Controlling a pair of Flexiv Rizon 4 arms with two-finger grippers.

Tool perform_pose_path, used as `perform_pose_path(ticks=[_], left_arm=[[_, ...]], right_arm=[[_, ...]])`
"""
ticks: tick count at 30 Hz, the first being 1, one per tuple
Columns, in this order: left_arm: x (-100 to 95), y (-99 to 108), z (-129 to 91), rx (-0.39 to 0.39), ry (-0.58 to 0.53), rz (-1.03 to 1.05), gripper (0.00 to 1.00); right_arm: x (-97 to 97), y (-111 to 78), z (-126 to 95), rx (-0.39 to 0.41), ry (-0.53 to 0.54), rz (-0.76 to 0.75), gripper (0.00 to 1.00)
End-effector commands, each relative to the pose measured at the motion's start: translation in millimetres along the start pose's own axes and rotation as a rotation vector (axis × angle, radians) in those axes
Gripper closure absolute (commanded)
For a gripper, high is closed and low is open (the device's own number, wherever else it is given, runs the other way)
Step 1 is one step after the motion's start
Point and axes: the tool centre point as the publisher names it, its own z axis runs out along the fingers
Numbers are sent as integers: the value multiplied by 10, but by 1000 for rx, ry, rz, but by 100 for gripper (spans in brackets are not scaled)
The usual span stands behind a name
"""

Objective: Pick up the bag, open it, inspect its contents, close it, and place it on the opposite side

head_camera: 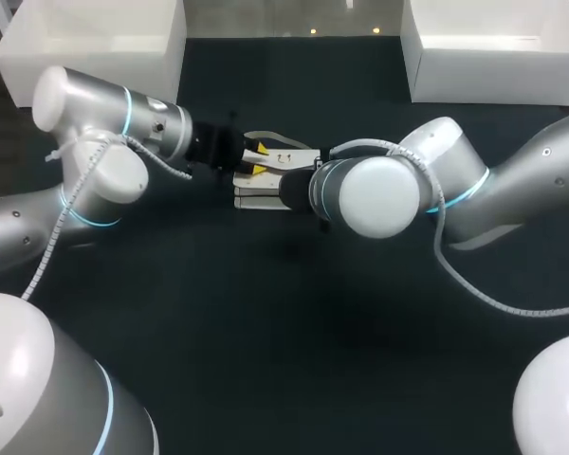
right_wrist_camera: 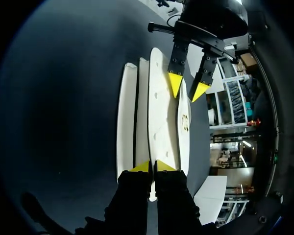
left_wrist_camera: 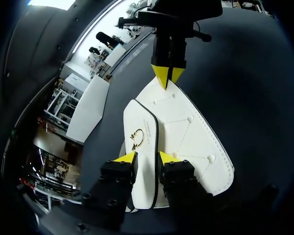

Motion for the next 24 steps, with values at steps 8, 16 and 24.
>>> perform_pose_path(ticks=[8,16,24], left_arm=[[-49,3,77,-18,-8,2,100],[-174,25,4,25,27,-81,100],[-403,78,-54,77,106,-190,100]], right_arm=[[43,-16,17,-11,-90,1,100],[43,-16,17,-11,-90,1,100],[43,-16,17,-11,-90,1,100]])
